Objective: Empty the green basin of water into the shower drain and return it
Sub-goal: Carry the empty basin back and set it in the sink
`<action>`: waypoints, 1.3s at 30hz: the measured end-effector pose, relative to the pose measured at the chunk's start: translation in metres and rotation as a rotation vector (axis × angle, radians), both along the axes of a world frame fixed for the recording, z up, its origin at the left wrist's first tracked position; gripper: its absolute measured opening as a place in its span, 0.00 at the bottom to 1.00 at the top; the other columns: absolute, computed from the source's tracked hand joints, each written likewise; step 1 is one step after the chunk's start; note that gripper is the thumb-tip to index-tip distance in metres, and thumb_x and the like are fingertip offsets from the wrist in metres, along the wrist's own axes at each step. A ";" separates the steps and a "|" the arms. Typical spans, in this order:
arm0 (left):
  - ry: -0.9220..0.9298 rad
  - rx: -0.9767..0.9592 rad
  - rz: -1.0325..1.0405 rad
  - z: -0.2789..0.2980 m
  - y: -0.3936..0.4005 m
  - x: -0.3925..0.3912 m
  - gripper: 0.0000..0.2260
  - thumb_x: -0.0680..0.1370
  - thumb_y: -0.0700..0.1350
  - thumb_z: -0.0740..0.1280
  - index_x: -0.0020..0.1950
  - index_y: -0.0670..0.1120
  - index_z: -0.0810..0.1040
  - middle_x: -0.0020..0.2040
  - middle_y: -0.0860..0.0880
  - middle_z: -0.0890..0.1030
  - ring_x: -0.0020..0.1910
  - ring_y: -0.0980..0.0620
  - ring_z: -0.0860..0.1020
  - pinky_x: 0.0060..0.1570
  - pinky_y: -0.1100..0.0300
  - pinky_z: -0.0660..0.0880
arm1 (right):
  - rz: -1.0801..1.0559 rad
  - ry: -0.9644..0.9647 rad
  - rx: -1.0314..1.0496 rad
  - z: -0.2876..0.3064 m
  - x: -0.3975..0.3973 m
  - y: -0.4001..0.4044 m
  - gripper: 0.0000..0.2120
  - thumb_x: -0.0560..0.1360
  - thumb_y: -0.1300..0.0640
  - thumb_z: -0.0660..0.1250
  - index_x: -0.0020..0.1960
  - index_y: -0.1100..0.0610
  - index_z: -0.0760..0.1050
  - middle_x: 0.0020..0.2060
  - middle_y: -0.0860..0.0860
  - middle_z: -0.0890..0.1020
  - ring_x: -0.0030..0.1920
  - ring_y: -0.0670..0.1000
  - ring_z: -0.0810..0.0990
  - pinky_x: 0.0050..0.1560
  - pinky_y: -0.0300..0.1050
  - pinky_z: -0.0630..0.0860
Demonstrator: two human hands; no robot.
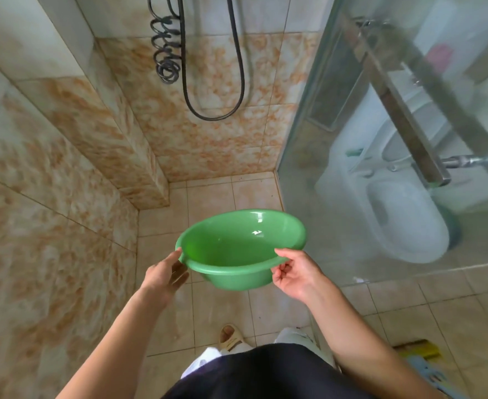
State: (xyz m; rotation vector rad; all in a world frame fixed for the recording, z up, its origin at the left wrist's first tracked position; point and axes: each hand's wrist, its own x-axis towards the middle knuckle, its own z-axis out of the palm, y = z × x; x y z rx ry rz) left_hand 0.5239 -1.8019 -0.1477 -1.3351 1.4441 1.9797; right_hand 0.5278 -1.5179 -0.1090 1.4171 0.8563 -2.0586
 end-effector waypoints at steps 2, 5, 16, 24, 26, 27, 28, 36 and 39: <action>0.010 -0.002 -0.021 0.001 0.004 0.001 0.17 0.76 0.45 0.72 0.59 0.36 0.77 0.56 0.39 0.80 0.53 0.43 0.80 0.56 0.49 0.78 | -0.010 -0.005 0.002 0.000 0.006 0.008 0.11 0.70 0.66 0.73 0.45 0.59 0.71 0.35 0.52 0.70 0.31 0.48 0.68 0.25 0.38 0.69; 0.001 -0.001 -0.064 0.002 0.017 0.003 0.14 0.76 0.45 0.72 0.56 0.37 0.79 0.54 0.39 0.81 0.50 0.44 0.81 0.52 0.51 0.78 | -0.020 -0.024 0.003 0.001 0.020 0.021 0.14 0.68 0.66 0.74 0.47 0.60 0.70 0.35 0.53 0.69 0.32 0.48 0.69 0.26 0.39 0.71; -0.115 -0.032 -0.294 0.002 0.131 0.033 0.11 0.78 0.42 0.67 0.59 0.39 0.75 0.45 0.41 0.80 0.43 0.45 0.79 0.56 0.50 0.75 | -0.156 -0.110 -0.023 -0.003 0.124 0.110 0.13 0.70 0.66 0.72 0.41 0.59 0.67 0.30 0.54 0.71 0.27 0.51 0.73 0.24 0.41 0.71; -0.177 -0.009 -0.477 0.003 0.240 0.078 0.04 0.79 0.39 0.64 0.50 0.40 0.77 0.48 0.41 0.80 0.45 0.45 0.78 0.52 0.49 0.74 | -0.358 -0.134 -0.013 -0.005 0.222 0.197 0.13 0.69 0.65 0.72 0.39 0.59 0.67 0.27 0.54 0.72 0.29 0.52 0.75 0.22 0.41 0.71; -0.179 0.001 -0.532 0.004 0.259 0.084 0.04 0.79 0.40 0.64 0.49 0.40 0.77 0.48 0.42 0.80 0.46 0.45 0.78 0.51 0.48 0.74 | -0.399 -0.133 -0.001 -0.006 0.239 0.215 0.14 0.69 0.65 0.73 0.40 0.59 0.67 0.26 0.54 0.73 0.28 0.52 0.75 0.22 0.41 0.71; -0.181 0.002 -0.570 0.005 0.273 0.090 0.04 0.79 0.40 0.64 0.49 0.40 0.77 0.47 0.42 0.80 0.46 0.45 0.78 0.49 0.48 0.74 | -0.429 -0.127 0.001 -0.005 0.250 0.226 0.13 0.69 0.65 0.73 0.41 0.59 0.67 0.26 0.54 0.73 0.28 0.52 0.75 0.22 0.41 0.71; -0.184 0.006 -0.607 0.005 0.283 0.095 0.04 0.79 0.40 0.64 0.49 0.40 0.77 0.46 0.42 0.80 0.46 0.45 0.78 0.48 0.48 0.74 | -0.454 -0.119 0.002 -0.004 0.258 0.234 0.13 0.69 0.65 0.73 0.41 0.60 0.68 0.25 0.54 0.72 0.28 0.52 0.75 0.22 0.41 0.70; -0.196 0.011 -0.966 0.020 0.384 0.146 0.10 0.77 0.44 0.68 0.52 0.37 0.78 0.53 0.39 0.78 0.51 0.41 0.78 0.48 0.47 0.78 | -0.714 -0.082 0.021 0.005 0.335 0.298 0.11 0.73 0.63 0.70 0.38 0.59 0.69 0.30 0.53 0.69 0.30 0.50 0.70 0.26 0.39 0.67; -0.171 0.044 -1.048 0.033 0.420 0.156 0.14 0.77 0.46 0.69 0.57 0.37 0.78 0.54 0.39 0.79 0.54 0.40 0.78 0.48 0.47 0.78 | -0.807 -0.065 0.020 0.012 0.359 0.317 0.10 0.74 0.63 0.69 0.38 0.59 0.69 0.31 0.53 0.69 0.31 0.49 0.70 0.25 0.37 0.68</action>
